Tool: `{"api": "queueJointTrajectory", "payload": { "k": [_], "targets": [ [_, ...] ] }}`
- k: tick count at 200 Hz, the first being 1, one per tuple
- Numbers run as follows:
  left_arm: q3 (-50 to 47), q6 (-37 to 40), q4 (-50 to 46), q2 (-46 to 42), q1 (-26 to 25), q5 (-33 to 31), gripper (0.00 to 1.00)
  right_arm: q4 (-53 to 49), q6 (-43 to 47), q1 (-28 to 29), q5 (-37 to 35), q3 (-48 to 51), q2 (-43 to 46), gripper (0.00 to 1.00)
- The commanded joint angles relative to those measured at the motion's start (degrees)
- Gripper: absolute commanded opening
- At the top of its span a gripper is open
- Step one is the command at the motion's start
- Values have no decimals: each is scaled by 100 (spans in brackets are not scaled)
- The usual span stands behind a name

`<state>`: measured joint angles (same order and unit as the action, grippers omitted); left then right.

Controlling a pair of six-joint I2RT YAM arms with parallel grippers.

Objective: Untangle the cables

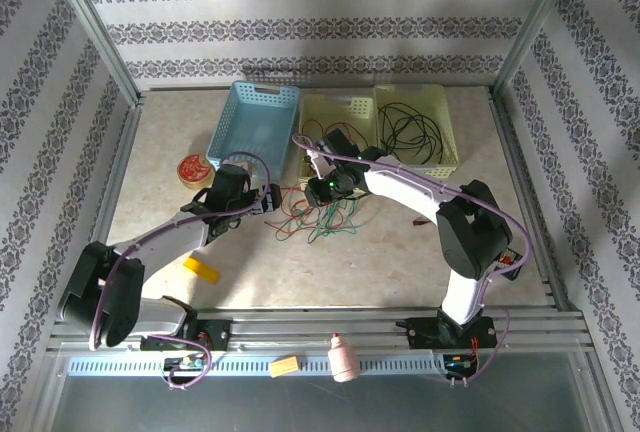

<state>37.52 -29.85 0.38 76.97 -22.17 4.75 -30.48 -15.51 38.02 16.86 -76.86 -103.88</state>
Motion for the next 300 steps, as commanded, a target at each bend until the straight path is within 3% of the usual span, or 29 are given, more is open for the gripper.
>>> {"api": "queueJointTrajectory", "payload": {
  "k": [1, 12, 71, 141, 186, 238, 256, 283, 300],
  "targets": [
    [181, 331, 19, 123, -96, 360, 95, -38, 41, -16, -77, -35, 4, 8],
    [230, 441, 54, 175, -188, 581, 95, -7, 48, -18, -78, -40, 74, 0],
    [441, 1183, 169, 391, -507, 2355, 95, 615, -513, -423, 1011, 250, 1182, 0],
    [1096, 981, 578, 1555, -569, 2432, 91, 1145, -943, -516, 1958, 94, 1988, 0],
    [1222, 982, 334, 1780, -569, 1932, 91, 1167, -859, -675, 900, -206, 2695, 0],
    [505, 601, 862, 994, -569, 1697, 91, 1347, -489, -1188, -771, -777, 2827, 0],
    [299, 346, 940, 610, -569, 1086, 93, 1502, -495, -1341, -1207, -1009, 2538, 0],
    [397, -76, 40, 273, -569, -721, 95, 1771, -462, -1524, -1372, -1475, 1822, 0],
    [388, -27, 38, 201, -560, -938, 95, 1874, -547, -1584, -1243, -1817, 1295, 0]
  ]
}}
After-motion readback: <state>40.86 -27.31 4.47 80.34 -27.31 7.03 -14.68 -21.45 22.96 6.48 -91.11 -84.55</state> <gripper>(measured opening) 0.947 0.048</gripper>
